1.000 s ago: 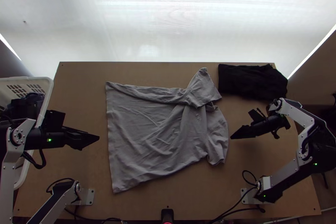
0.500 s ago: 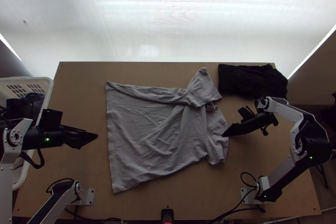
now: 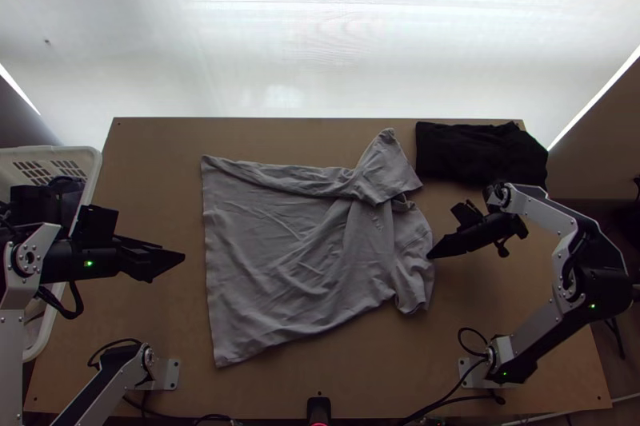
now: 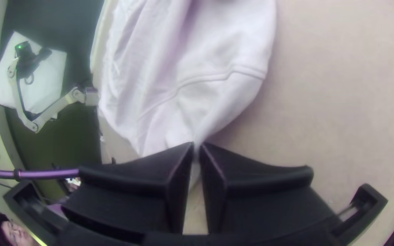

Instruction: Fold the t-shirt

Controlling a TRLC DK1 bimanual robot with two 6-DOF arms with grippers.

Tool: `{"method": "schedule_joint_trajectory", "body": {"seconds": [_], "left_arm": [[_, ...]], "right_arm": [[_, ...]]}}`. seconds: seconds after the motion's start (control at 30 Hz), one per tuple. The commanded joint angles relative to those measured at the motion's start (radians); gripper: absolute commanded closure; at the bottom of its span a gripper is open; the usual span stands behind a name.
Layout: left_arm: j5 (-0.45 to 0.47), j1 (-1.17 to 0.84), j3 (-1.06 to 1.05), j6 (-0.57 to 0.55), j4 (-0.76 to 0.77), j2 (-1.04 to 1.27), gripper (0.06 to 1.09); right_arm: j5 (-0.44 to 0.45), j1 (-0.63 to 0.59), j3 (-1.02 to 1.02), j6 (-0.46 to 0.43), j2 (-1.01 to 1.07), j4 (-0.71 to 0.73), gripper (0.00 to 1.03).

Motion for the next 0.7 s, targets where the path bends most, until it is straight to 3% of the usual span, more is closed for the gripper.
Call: {"method": "schedule_joint_trajectory", "body": {"seconds": [0.0,0.17,0.23,0.33,0.6,0.67], "left_arm": [[-0.002,-0.01,-0.066,0.006,-0.009,-0.014,0.13],[-0.025,-0.085,-0.25,-0.034,-0.014,-0.146,0.14],[-0.032,-0.093,-0.281,-0.034,-0.016,-0.134,0.24],[-0.031,-0.116,-0.302,-0.033,-0.014,-0.107,0.24],[-0.044,-0.408,-0.339,-0.008,-0.013,0.02,0.24],[-0.08,-0.409,-0.35,0.013,-0.003,0.063,0.23]], "right_arm": [[0.015,-0.008,0.0,0.012,-0.039,0.009,1.0],[0.015,-0.01,-0.009,0.012,-0.042,0.015,1.0],[0.015,-0.01,-0.017,0.012,-0.045,0.018,1.0],[0.015,-0.011,-0.023,0.014,-0.05,0.024,1.0],[0.015,-0.011,-0.026,0.02,-0.052,0.025,1.0],[0.015,-0.013,-0.028,0.02,-0.05,0.025,1.0]]}}
